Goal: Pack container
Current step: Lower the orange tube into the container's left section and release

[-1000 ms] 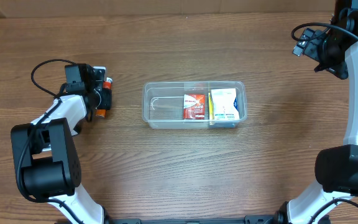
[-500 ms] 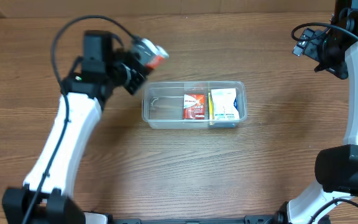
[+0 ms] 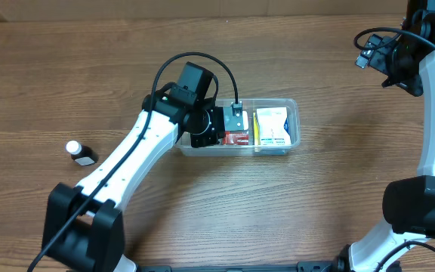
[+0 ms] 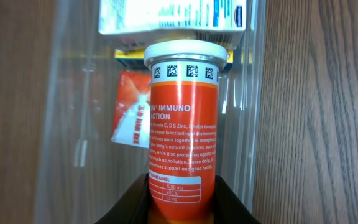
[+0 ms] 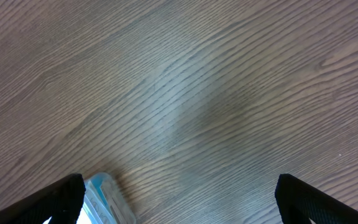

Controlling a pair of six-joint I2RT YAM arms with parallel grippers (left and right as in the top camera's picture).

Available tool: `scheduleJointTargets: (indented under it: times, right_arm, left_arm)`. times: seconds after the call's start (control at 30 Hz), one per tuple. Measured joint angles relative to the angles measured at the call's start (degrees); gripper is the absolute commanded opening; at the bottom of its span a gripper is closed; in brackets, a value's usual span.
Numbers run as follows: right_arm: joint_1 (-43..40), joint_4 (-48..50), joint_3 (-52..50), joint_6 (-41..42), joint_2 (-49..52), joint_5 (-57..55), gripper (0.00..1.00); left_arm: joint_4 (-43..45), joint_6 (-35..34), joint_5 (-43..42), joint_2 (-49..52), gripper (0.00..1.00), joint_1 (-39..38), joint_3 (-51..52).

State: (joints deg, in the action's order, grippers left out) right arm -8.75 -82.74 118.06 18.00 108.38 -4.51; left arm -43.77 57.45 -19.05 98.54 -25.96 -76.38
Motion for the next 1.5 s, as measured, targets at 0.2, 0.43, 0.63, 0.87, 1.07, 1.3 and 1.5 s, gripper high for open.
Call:
scheduleJointTargets:
  times: [0.2, 0.43, 0.63, 0.87, 1.07, 1.3, 1.5]
  right_arm:
    - [0.00, 0.00, 0.00, -0.02, 0.00, 0.02, 1.00]
    - [0.00, 0.00, 0.00, -0.04, 0.00, 0.00, 1.00]
    - [0.00, 0.00, 0.00, -0.02, 0.00, 0.02, 1.00]
    - [0.00, -0.04, 0.00, 0.02, 0.00, 0.02, 1.00]
    - [0.00, -0.02, 0.00, 0.02, 0.00, 0.02, 1.00]
    - [0.00, -0.02, 0.00, 0.00, 0.00, 0.02, 1.00]
    - [0.00, 0.00, 0.00, -0.02, 0.00, 0.02, 1.00]
  left_arm:
    - [0.09, 0.02, -0.46, 4.72, 0.04, -0.57, 0.00]
    - [1.01, 0.15, -1.16, 6.69, 0.35, -2.12, 0.00]
    - [1.31, 1.07, -1.60, 6.69, 0.81, -2.19, 0.00]
    - [2.43, 1.07, -1.77, 6.69, 0.78, -2.19, 0.00]
    - [4.74, -1.81, -1.77, 6.69, 0.75, -2.19, -0.07]
    - [-2.29, -19.93, 0.96, 6.58, 0.70, -2.19, -8.63]
    - [-14.93, -30.75, 5.22, 6.29, 0.73, -0.66, -11.47]
